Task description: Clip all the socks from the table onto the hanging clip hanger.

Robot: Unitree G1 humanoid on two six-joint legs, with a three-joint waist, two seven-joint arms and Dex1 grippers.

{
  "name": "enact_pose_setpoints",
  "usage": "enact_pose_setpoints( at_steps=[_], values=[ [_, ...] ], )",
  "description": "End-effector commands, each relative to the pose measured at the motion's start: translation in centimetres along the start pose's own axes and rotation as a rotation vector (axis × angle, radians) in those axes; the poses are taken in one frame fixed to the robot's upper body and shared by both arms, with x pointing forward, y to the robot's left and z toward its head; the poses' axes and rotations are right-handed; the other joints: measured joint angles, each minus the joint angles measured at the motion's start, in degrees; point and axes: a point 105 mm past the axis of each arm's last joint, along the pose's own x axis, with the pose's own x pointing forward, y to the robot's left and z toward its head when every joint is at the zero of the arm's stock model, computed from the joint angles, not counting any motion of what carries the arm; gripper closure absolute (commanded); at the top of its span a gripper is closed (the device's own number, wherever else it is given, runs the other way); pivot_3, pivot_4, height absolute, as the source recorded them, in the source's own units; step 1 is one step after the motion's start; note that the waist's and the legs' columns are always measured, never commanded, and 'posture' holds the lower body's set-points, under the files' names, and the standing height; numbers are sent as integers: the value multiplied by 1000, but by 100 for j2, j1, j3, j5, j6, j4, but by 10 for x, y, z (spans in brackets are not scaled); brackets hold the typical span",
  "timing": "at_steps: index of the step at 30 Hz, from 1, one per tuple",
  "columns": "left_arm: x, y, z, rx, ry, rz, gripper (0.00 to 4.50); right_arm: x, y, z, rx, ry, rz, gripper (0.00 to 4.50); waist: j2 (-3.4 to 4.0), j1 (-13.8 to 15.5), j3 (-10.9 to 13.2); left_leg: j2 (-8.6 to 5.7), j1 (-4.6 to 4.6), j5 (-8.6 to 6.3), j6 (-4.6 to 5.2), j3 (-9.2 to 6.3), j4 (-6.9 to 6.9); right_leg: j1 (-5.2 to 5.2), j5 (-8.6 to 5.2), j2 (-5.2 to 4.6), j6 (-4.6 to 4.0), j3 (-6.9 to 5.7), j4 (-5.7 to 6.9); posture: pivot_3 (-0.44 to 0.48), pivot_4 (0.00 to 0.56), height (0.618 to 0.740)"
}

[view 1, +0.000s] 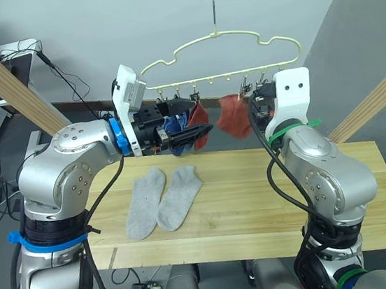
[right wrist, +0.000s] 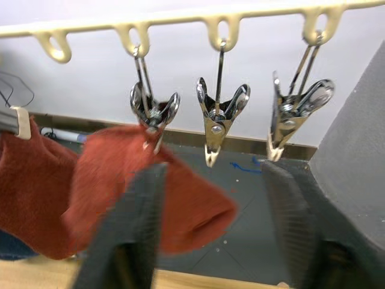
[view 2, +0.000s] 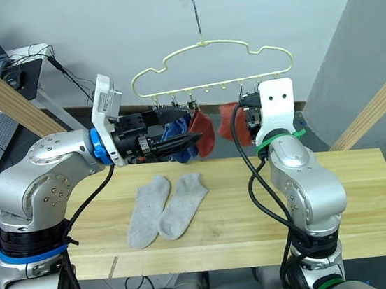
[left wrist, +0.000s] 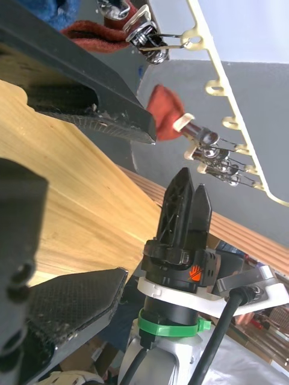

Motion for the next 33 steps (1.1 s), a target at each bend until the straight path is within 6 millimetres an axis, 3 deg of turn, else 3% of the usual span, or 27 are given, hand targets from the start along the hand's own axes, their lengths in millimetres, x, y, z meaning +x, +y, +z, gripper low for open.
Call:
enact_pose_setpoints(
  at_steps=[1, 33],
  values=[
    [-5, -3, 14, 55, -42, 4, 703, -5, 3, 16, 16, -73, 5, 2431, 0, -1, 0, 0, 0, 0, 0, 0, 0, 0, 0, 0, 0, 0, 0, -4, 278, 740],
    [-6, -4, 12, 38, -43, 46, 703, 19, -1, 28, 32, -100, -30, 2431, 0, 17, 0, 0, 0, 0, 1, -1, 0, 0, 0, 0, 0, -1, 4, 36, 293, 740]
  ],
)
